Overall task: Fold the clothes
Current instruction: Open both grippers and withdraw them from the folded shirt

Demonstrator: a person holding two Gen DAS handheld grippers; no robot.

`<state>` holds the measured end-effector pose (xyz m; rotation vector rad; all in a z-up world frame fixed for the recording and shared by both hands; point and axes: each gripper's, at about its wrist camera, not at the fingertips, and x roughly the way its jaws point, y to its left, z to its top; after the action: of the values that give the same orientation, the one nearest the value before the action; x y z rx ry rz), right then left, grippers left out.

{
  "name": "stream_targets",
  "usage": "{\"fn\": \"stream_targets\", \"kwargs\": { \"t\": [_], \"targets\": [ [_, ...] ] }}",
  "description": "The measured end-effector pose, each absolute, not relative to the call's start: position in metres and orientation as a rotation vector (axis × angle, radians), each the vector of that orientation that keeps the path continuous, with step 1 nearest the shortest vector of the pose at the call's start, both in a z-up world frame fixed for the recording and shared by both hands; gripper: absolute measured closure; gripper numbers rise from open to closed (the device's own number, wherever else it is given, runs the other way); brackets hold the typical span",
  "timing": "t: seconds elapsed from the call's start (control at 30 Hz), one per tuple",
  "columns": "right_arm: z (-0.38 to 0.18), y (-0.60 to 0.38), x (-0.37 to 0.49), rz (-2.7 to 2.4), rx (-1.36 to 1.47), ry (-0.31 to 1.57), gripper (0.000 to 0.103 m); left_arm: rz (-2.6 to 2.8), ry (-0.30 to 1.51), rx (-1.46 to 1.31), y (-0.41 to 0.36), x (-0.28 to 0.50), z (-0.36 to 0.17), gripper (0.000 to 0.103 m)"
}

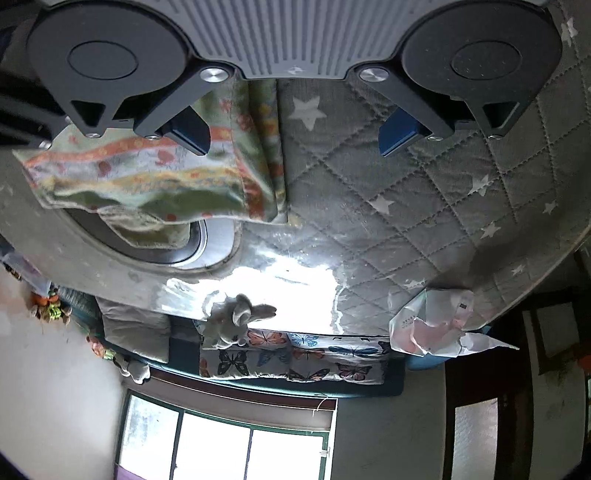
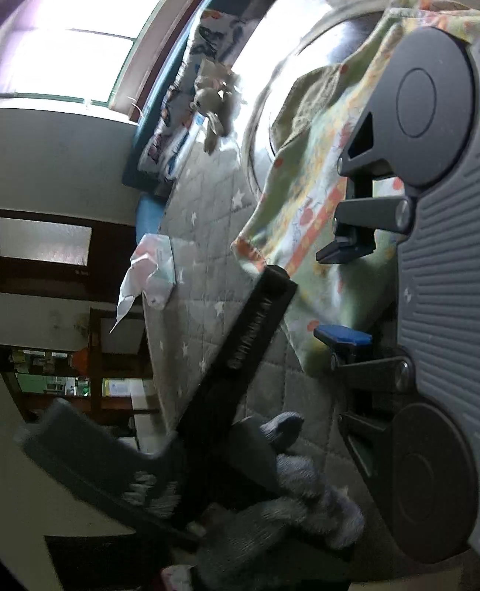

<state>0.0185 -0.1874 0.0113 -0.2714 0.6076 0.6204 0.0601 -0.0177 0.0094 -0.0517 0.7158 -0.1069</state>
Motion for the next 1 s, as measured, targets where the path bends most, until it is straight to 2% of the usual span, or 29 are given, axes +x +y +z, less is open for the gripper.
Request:
{"fn": "stream_targets", "kwargs": {
  "t": [0.17,0.77,1.0],
  "targets": [
    [0.023,-0.213,0.017,0.593,-0.244,0.636,0.061,-0.098,0.72,-0.046,-0.018,0.058,0.005,0.001],
    [0.012,-0.282,-0.016,0.498,-0.194,0.713,0.064,-0.082,0.724,-0.005,-0.02,0.055,-0.003,0.0],
    [0.027,-0.298,-0.03,0.46,-0.151,0.686,0.063,-0.106,0.675,0.008,-0.033,0.044,0.016,0.0]
  ]
}}
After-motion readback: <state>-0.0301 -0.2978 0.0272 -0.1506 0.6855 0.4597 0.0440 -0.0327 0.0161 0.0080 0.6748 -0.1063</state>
